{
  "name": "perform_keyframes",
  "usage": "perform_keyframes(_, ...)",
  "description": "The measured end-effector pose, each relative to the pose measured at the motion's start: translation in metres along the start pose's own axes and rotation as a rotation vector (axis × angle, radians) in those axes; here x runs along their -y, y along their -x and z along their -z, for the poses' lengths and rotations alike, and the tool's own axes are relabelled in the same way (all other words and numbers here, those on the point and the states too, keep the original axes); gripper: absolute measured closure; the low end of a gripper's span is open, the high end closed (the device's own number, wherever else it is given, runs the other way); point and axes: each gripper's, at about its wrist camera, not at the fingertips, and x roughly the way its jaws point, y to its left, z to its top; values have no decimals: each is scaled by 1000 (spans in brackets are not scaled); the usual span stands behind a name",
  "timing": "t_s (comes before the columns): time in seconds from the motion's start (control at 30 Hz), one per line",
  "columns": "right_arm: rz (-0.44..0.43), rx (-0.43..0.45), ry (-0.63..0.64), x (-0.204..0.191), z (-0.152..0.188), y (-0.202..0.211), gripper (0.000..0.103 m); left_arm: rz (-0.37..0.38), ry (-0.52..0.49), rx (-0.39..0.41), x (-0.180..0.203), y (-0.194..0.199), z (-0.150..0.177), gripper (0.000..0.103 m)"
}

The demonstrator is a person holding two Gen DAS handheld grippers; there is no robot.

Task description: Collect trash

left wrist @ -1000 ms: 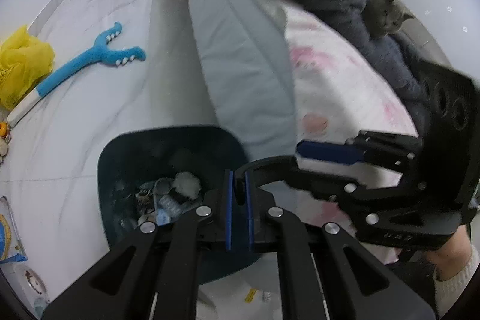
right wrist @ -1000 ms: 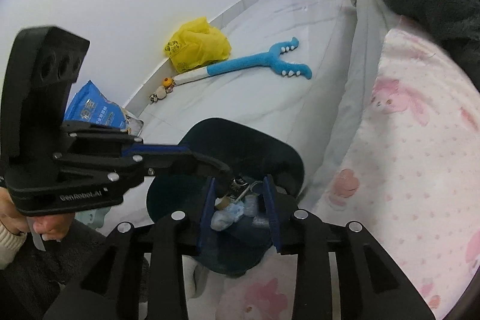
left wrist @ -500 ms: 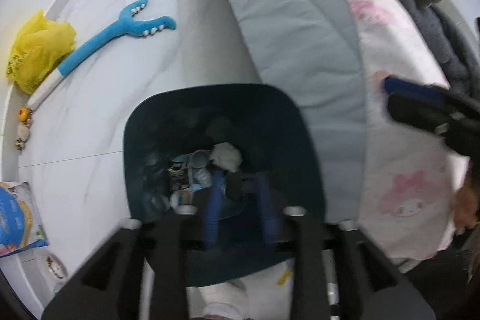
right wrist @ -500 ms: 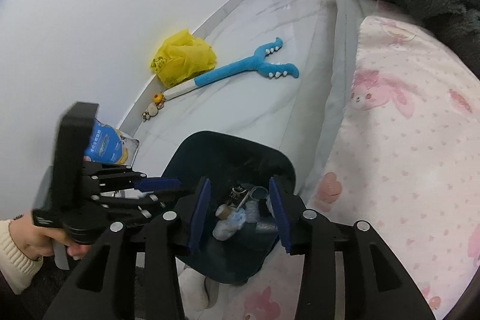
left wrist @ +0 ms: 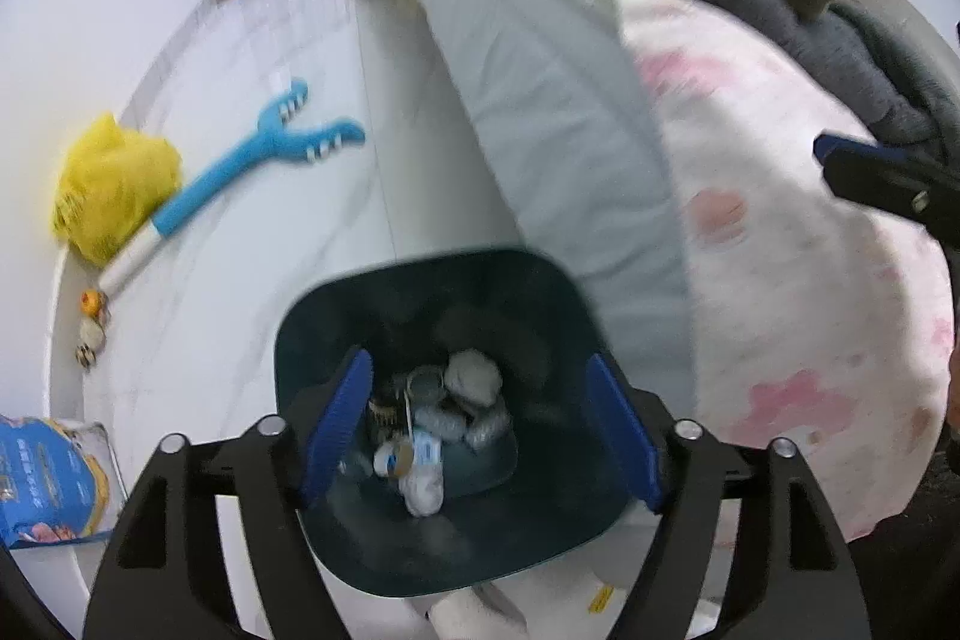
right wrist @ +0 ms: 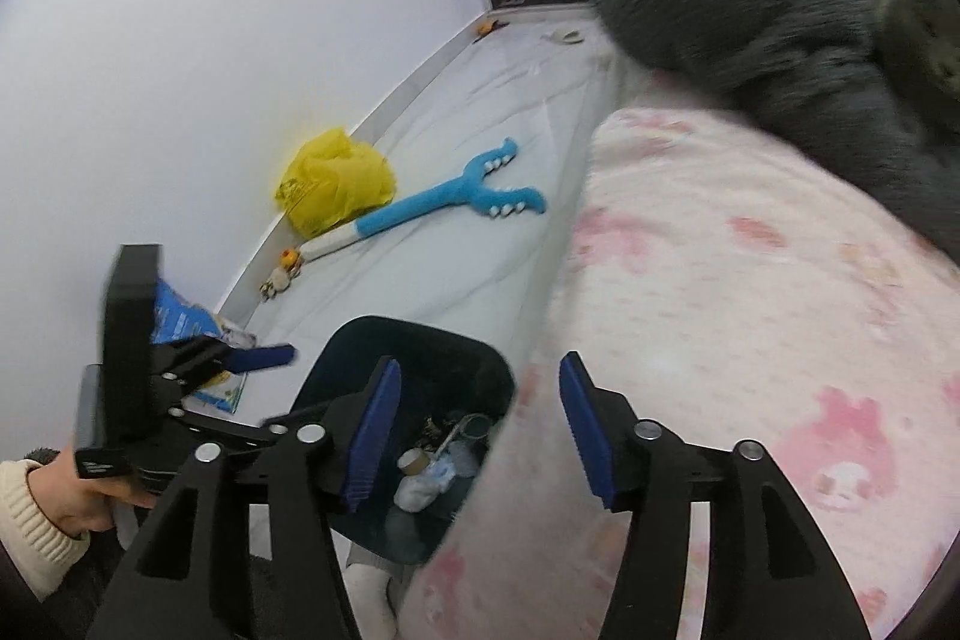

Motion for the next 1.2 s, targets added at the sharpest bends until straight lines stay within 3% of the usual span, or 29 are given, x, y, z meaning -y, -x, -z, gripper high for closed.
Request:
perform_keyframes(0.1,20,33,-13,11,9,23,44,-11,-7,95,15,26,-5,14)
perform_keyframes(0.17,36,61,-15,16,13,38,35,-27,-23,158,26,43,-7,9)
perform_keyframes(0.3,84,135,-28,29,24,76,24,-43,-34,266,52,75,-7,7)
perform_keyframes(0.4,126,191,-27,39,36,105,19,-7,-15,304,71,96,-2,4)
perform_keyframes(0.6,132,259,-37,53,70,162,7,1,-31,410,117,147,20,3)
perform_keyframes(0.73,145,278,-52,54,94,201,3,-36,-72,461,139,179,33,3)
perform_keyframes(0.93,252,367,-66,64,139,279,3,-49,-145,517,161,219,47,3)
perform_keyframes(1.2,335,398,-123,72,201,336,3,-39,-170,527,165,225,73,3)
